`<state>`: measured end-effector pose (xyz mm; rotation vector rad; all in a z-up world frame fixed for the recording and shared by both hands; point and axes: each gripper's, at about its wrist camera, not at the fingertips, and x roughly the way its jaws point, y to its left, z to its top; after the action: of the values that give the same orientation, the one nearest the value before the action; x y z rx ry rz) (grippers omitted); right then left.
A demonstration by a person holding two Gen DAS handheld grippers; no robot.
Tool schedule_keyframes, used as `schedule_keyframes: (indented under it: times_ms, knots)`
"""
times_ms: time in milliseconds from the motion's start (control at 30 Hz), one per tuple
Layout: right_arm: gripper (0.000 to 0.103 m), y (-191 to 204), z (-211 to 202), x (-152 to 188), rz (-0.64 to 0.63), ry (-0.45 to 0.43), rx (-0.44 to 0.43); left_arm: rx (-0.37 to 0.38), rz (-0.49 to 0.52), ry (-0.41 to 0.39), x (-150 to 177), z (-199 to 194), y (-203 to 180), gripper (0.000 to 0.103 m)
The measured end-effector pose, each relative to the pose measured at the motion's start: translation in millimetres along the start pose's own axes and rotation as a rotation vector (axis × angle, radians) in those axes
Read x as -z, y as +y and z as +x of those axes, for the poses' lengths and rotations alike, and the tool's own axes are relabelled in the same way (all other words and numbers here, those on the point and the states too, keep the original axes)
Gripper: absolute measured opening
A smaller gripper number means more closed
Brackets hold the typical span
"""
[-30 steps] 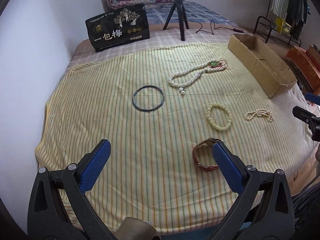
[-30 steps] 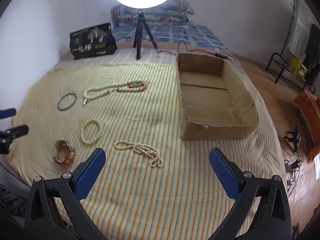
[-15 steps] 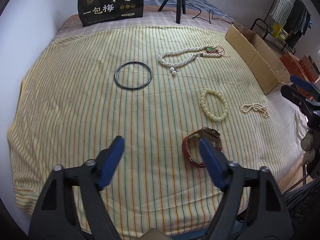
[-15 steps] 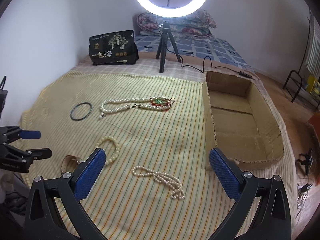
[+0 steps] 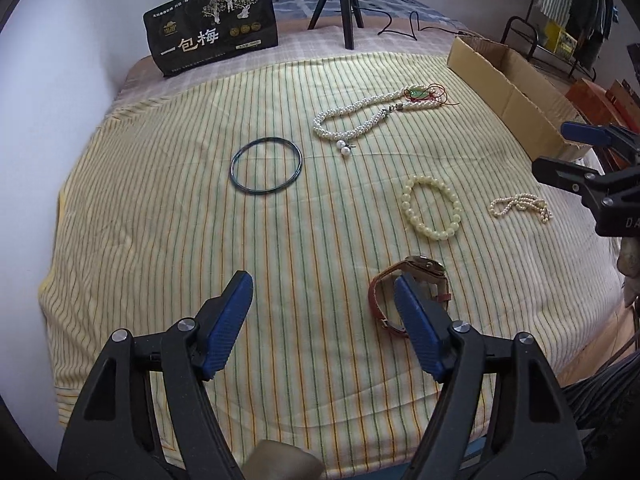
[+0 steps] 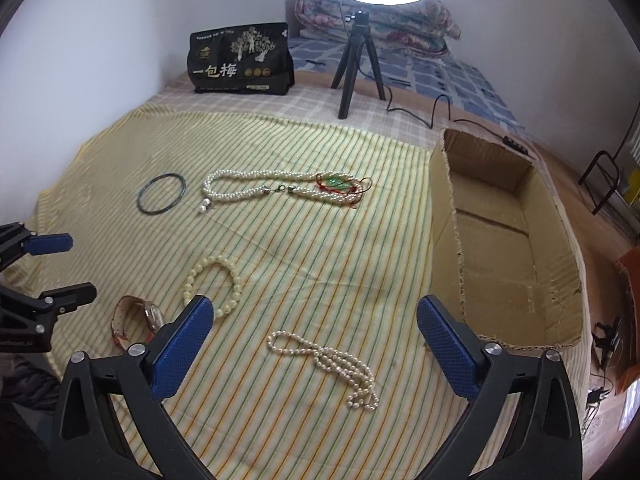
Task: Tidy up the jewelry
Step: 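Move the left gripper toward the watch while the right gripper approaches the cream bracelet, then close the left gripper on the red-strap watch while the right gripper grasps the cream bracelet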
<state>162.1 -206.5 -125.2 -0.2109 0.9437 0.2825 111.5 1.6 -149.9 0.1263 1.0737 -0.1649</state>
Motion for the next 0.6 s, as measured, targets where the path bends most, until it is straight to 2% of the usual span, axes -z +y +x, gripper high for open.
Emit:
schedule_keyframes:
  times_ms: [133, 200, 267, 333, 367, 433, 533, 600]
  knots:
    - [0.094, 5.1, 5.8, -3.1, -0.009, 0.027, -0.044, 0.040, -0.030, 0.032, 1.0, 3.6, 6.3, 0.075]
    - [0.092, 8.1, 11.3, -5.1, -0.016, 0.047, -0.071, 0.077, -0.050, 0.040, 1.8, 4.2, 9.2, 0.065]
    - [0.079, 11.6, 18.1, -7.5, -0.023, 0.068, -0.090, 0.125, -0.080, 0.067, 2.7, 7.9, 11.9, 0.060]
    - [0.062, 14.7, 27.4, -8.9, -0.025, 0.099, -0.122, 0.205, -0.124, 0.119, 4.3, 15.9, 13.6, 0.059]
    - [0.058, 15.9, 31.3, -9.5, -0.022, 0.112, -0.134, 0.233, -0.140, 0.141, 5.5, 19.4, 14.1, 0.058]
    - [0.044, 18.2, 40.1, -10.7, -0.015, 0.142, -0.172, 0.270, -0.166, 0.176, 8.5, 25.9, 12.9, 0.049]
    - [0.041, 25.6, 52.4, -11.7, -0.018, 0.182, -0.213, 0.280, -0.172, 0.197, 10.7, 32.1, 10.9, 0.046]
    - [0.038, 31.9, 60.4, -12.5, -0.032, 0.204, -0.219, 0.289, -0.188, 0.210, 11.7, 36.1, 11.3, 0.041]
